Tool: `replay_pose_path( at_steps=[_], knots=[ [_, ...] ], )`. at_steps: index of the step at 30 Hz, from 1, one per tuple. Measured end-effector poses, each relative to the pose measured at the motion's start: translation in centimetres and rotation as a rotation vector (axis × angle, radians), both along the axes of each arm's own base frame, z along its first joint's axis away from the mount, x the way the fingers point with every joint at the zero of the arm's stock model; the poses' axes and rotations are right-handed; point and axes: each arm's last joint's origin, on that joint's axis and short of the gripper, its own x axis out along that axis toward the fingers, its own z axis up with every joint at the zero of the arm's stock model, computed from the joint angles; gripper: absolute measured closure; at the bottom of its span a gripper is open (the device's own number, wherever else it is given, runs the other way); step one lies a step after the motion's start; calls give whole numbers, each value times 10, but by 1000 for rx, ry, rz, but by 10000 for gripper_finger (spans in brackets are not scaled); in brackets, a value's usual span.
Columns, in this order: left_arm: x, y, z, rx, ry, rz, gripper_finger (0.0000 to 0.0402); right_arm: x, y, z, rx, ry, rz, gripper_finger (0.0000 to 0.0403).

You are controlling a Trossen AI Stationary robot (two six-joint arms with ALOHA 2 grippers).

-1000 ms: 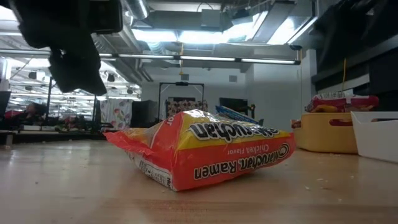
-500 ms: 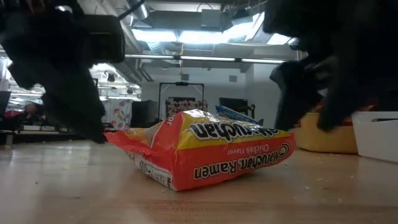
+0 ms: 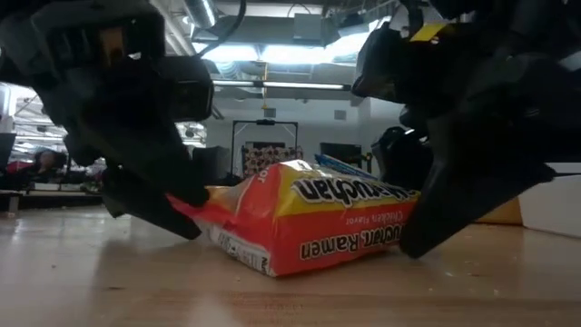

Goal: Sort Maruchan noodles
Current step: Put the orange noodle pack into the white bin

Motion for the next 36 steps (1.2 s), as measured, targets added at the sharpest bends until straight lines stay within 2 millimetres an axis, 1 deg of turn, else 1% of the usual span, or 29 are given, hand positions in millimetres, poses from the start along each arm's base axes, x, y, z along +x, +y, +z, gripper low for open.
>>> replay_pose_path(
  at_steps=[4,7,12,18,19,24,27,32,36],
  knots=[
    [3,2,-2,-4,-11,-5,189,2,-3,0,7,0,-18,92],
    [3,3,-2,-4,-10,-3,189,2,-2,0,2,-11,-40,128],
    [4,5,-2,-6,-11,2,189,2,-3,0,9,-10,-42,232],
    [6,7,-1,-8,-15,10,189,2,-2,0,20,-10,-52,379],
    [6,7,-1,-7,-15,11,189,2,-2,0,25,-11,-54,390],
    [6,7,-1,-9,-16,11,189,2,-1,1,33,-13,-55,400],
    [7,7,0,-42,-19,-21,189,5,0,5,48,-4,-49,401],
    [10,9,11,-128,-59,-86,189,3,0,19,37,30,-51,402],
    [11,12,26,-150,-110,-82,189,0,-2,38,23,42,-80,403]
  ],
)
